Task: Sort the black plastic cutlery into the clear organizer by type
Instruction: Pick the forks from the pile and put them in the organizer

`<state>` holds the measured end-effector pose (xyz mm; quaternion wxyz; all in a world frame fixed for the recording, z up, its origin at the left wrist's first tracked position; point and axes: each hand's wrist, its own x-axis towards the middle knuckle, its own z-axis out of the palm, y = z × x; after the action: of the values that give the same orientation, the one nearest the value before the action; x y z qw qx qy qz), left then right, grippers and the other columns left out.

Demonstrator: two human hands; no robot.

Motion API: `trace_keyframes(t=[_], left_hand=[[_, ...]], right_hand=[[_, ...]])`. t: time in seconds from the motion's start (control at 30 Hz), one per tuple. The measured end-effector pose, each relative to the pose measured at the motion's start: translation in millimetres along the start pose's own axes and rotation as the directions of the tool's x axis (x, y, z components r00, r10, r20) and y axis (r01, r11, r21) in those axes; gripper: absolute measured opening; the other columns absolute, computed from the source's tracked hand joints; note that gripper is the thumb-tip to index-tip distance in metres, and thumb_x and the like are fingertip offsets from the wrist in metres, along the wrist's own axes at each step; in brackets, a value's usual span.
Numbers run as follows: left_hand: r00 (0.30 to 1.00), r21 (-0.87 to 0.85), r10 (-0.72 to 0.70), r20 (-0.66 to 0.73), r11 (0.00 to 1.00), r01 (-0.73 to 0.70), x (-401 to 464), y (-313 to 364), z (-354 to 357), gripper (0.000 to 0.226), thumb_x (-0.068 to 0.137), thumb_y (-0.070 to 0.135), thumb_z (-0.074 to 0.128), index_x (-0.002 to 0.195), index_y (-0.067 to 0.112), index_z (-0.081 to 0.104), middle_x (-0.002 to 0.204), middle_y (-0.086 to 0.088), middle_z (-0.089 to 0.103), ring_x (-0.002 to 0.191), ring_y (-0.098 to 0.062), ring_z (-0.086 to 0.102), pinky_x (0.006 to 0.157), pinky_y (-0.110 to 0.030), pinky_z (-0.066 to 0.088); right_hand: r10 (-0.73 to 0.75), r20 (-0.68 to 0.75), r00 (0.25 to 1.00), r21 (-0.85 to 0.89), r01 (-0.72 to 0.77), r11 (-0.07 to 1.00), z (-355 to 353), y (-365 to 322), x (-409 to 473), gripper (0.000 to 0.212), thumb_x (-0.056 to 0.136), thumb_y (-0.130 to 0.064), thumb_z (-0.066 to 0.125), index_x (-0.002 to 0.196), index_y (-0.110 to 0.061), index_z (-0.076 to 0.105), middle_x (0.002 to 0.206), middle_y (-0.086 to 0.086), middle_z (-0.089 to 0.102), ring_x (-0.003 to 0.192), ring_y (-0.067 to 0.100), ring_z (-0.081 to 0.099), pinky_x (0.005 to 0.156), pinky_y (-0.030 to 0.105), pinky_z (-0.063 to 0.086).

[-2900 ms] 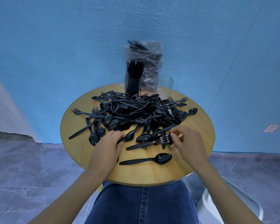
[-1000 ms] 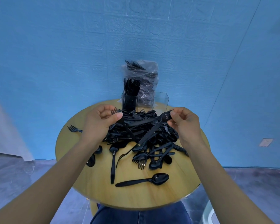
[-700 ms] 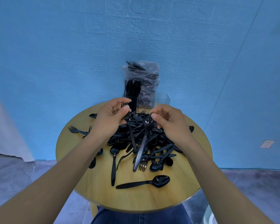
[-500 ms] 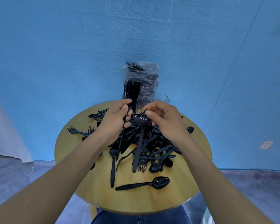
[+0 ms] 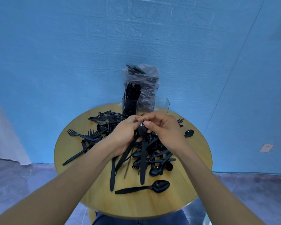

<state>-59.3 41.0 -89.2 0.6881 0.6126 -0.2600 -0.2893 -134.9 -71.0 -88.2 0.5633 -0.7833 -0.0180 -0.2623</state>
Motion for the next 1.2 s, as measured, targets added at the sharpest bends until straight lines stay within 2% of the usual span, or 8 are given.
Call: trace_keyframes(t=[0.17, 0.33, 0.57, 0.73, 0.87, 0.97, 1.1, 1.2], left_hand=[[1.0, -0.036, -0.01, 0.012, 0.999, 0.011, 0.8, -0.3, 1.8, 0.022, 0.1, 0.01, 0.038, 0.091, 0.007, 0.058, 0.063, 0.0, 0.055, 0.048, -0.003, 0.051, 0.043, -0.015, 0.04], [0.999, 0.015, -0.032, 0.041, 0.999, 0.032, 2.1, -0.1, -2.1, 0.029, 0.097, 0.011, 0.036, 0.114, 0.001, 0.058, 0.08, -0.004, 0.059, 0.078, -0.015, 0.054, 0.075, -0.031, 0.044], [0.975, 0.251, -0.052, 0.215, 0.968, -0.004, -11.0, 0.5, -8.7, 0.023, 0.097, 0.008, 0.039, 0.111, 0.011, 0.058, 0.086, 0.002, 0.064, 0.073, -0.003, 0.057, 0.067, -0.018, 0.046], [0.978, 0.416, -0.034, 0.203, 0.908, -0.054, -22.0, -6.7, -14.3, 0.027, 0.102, 0.016, 0.034, 0.08, 0.012, 0.048, 0.066, 0.004, 0.048, 0.058, -0.006, 0.045, 0.057, -0.016, 0.044], [0.987, 0.62, 0.117, 0.114, 0.768, -0.162, -17.6, -15.5, -20.8, 0.026, 0.101, 0.022, 0.035, 0.079, 0.016, 0.047, 0.07, 0.001, 0.046, 0.06, -0.009, 0.043, 0.063, -0.024, 0.042], [0.958, 0.742, 0.262, 0.116, 0.619, -0.259, -18.3, -17.9, -19.5, 0.014, 0.101, 0.021, 0.036, 0.108, 0.021, 0.049, 0.078, 0.006, 0.054, 0.066, -0.005, 0.049, 0.06, -0.014, 0.038], [0.891, 0.807, 0.446, 0.085, 0.493, -0.325, -20.5, -23.8, -12.4, 0.032, 0.1, 0.014, 0.038, 0.131, 0.013, 0.043, 0.099, 0.005, 0.059, 0.087, -0.016, 0.058, 0.07, -0.011, 0.04], [0.833, 0.899, 0.529, 0.165, 0.267, -0.347, -17.2, -35.2, -6.2, 0.042, 0.101, 0.024, 0.034, 0.141, 0.008, 0.035, 0.125, -0.002, 0.053, 0.114, -0.021, 0.053, 0.086, -0.018, 0.039]], right_hand=[[0.011, -0.036, 0.999, 0.023, -0.011, 1.0, -3.2, 0.6, 0.8, 0.018, 0.088, 0.005, 0.057, 0.087, -0.011, 0.065, 0.08, -0.002, 0.067, 0.07, -0.003, 0.061, 0.064, 0.012, 0.048], [0.049, -0.043, 0.998, 0.048, -0.047, 0.998, -7.0, 3.3, 2.8, 0.019, 0.088, 0.006, 0.057, 0.085, -0.011, 0.065, 0.08, 0.001, 0.068, 0.072, 0.002, 0.063, 0.066, 0.015, 0.05], [0.065, -0.116, 0.991, 0.067, -0.057, 0.996, -15.9, 5.0, 2.0, 0.023, 0.087, 0.007, 0.058, 0.081, -0.014, 0.064, 0.077, 0.0, 0.067, 0.07, 0.002, 0.062, 0.064, 0.015, 0.049], [0.101, -0.129, 0.987, 0.086, -0.09, 0.992, -16.2, 6.4, 2.1, 0.02, 0.088, 0.004, 0.058, 0.083, -0.013, 0.065, 0.079, 0.002, 0.067, 0.073, 0.003, 0.064, 0.065, 0.015, 0.049], [0.174, -0.19, 0.966, 0.142, -0.148, 0.979, -10.3, 5.9, 2.6, 0.017, 0.089, 0.002, 0.057, 0.083, -0.012, 0.065, 0.076, 0.001, 0.066, 0.067, 0.0, 0.063, 0.06, 0.013, 0.05], [0.249, -0.256, 0.934, 0.209, -0.198, 0.958, -8.8, 7.1, 3.0, 0.016, 0.089, 0.002, 0.058, 0.081, -0.01, 0.064, 0.078, 0.006, 0.063, 0.071, 0.007, 0.061, 0.057, 0.011, 0.05], [0.351, -0.323, 0.879, 0.279, -0.267, 0.923, -5.6, 9.0, 4.2, 0.014, 0.09, 0.0, 0.058, 0.08, -0.009, 0.063, 0.087, 0.015, 0.06, 0.077, 0.015, 0.059, 0.057, 0.011, 0.05], [0.398, -0.33, 0.856, 0.337, -0.287, 0.897, -1.5, 7.7, 3.2, 0.014, 0.091, 0.001, 0.056, 0.081, -0.008, 0.06, 0.082, 0.012, 0.057, 0.067, 0.01, 0.056, 0.055, 0.012, 0.051]])
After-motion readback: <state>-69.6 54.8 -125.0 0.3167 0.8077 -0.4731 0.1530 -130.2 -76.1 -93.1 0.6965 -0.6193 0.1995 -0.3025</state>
